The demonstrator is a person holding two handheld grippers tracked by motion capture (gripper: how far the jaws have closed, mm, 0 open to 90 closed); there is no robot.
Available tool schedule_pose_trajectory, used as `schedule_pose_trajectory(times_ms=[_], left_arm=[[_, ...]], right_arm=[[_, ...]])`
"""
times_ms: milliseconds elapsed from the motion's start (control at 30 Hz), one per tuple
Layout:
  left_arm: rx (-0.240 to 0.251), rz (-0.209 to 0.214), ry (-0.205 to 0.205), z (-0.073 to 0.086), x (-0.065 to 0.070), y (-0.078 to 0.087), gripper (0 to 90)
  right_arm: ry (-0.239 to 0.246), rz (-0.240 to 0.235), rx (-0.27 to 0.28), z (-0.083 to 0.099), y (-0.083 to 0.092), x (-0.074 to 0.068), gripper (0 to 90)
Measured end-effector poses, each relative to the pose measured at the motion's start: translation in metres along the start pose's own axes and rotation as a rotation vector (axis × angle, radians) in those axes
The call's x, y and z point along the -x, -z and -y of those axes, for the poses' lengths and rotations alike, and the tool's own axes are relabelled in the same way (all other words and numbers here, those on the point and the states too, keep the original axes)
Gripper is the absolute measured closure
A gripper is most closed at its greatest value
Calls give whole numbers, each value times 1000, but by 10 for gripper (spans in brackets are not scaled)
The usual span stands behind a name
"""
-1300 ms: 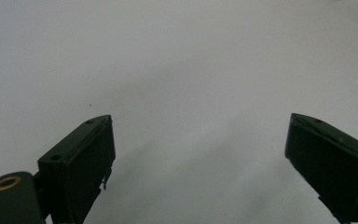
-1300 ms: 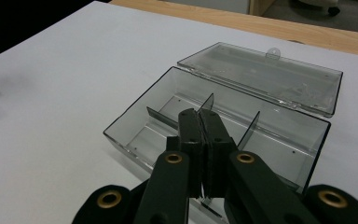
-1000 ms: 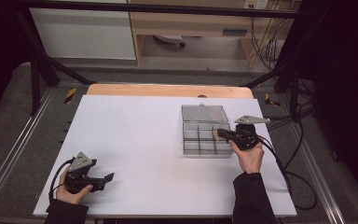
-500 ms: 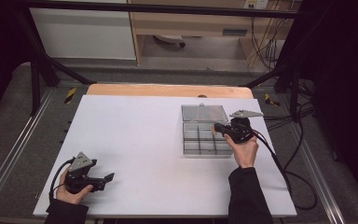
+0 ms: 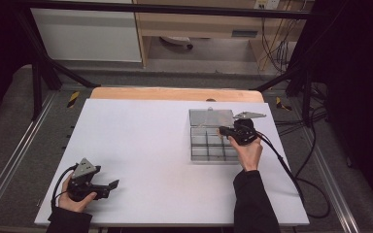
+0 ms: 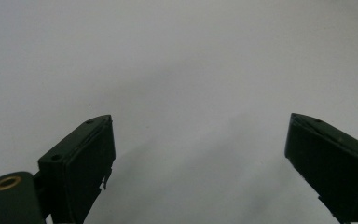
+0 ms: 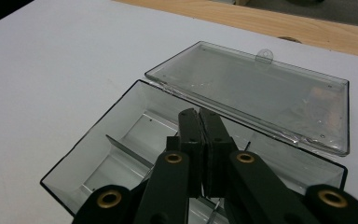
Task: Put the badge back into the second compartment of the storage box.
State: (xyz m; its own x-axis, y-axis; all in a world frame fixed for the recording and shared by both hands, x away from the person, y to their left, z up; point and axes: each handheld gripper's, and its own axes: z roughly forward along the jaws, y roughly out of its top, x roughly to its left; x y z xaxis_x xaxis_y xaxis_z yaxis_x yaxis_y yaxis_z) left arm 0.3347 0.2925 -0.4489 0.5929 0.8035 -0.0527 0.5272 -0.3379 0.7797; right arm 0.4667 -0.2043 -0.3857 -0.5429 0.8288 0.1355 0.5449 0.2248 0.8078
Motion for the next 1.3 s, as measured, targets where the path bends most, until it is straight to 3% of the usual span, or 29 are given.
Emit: schedule_pose_trajectory(times_ms=[467,1300], left_arm=[[1,1,0,0,0,0,84],[-1,3,0,0,-1,1,84]], right_arm=[[-11,13,-29,2,-21,3,891],[-24,5,-88,15,-43,3,891]])
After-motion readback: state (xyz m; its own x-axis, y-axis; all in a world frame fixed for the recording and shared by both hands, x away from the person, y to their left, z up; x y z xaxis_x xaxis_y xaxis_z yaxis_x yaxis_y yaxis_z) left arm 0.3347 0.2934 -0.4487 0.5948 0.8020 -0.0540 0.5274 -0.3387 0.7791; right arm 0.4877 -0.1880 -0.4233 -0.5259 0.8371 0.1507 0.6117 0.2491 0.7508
